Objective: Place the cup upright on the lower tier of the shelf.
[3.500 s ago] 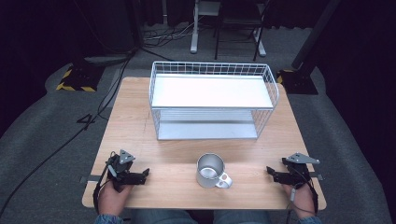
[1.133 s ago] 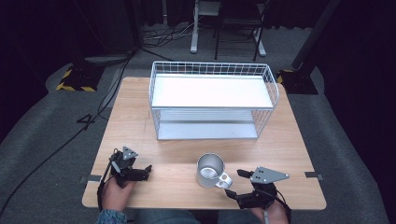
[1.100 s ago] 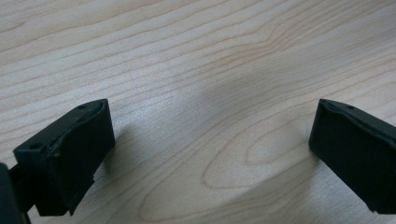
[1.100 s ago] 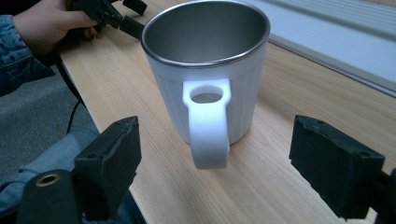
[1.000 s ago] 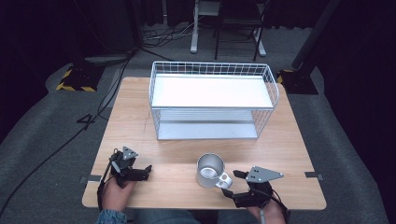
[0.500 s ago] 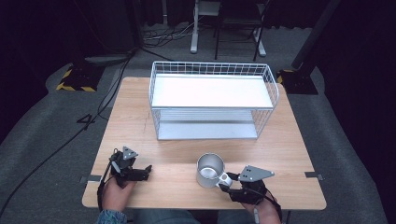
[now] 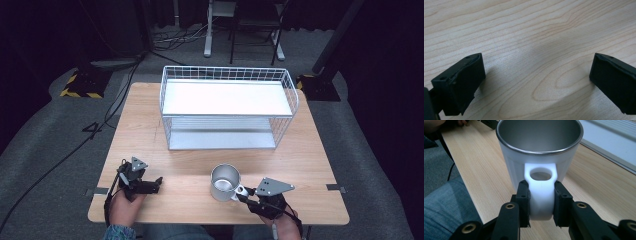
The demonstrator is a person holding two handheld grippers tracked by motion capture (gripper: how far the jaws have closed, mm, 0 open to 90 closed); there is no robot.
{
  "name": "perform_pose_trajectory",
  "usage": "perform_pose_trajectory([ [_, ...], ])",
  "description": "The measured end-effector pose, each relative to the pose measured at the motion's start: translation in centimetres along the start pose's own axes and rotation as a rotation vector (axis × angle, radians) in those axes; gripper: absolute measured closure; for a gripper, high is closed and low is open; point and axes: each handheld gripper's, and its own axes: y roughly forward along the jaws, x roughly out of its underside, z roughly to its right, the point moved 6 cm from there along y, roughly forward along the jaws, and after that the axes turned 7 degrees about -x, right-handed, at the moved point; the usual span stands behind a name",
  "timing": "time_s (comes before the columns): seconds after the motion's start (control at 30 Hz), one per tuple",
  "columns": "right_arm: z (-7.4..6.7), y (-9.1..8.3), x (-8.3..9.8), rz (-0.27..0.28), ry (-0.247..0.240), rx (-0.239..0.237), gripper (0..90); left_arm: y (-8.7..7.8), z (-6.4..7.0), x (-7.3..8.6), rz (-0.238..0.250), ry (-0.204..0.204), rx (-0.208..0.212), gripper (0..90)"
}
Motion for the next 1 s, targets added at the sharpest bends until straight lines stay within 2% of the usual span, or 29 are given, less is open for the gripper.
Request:
perform_pose_trajectory([
  [0.2, 0.1, -0.1, 0.0, 0.011, -0.006, 0.005, 71.3, 0.0, 0.0, 0.0, -0.002, 0.001, 0.001, 0.5],
  [0.33, 0.1, -0.3, -0.1, 0.04, -0.006, 0.005, 71.5, 0.0, 0.0, 0.0, -0.002, 0.001, 0.001, 0.5],
  [0.53, 0.1, -0.7, -0.4, 0.079, -0.023, 0.026, 71.5, 0.0, 0.0, 0.0, -0.002, 0.001, 0.003, 0.5],
  [0.67, 0.1, -0.8, -0.6, 0.085, -0.034, 0.036, 71.6, 0.0, 0.0, 0.0, -0.001, 0.0, 0.003, 0.5],
  [1.0, 0.6, -1.1, -2.1, 0.113, -0.042, 0.038, 71.6, -0.1, 0.1, 0.1, 0.0, 0.002, 0.0, 0.6],
])
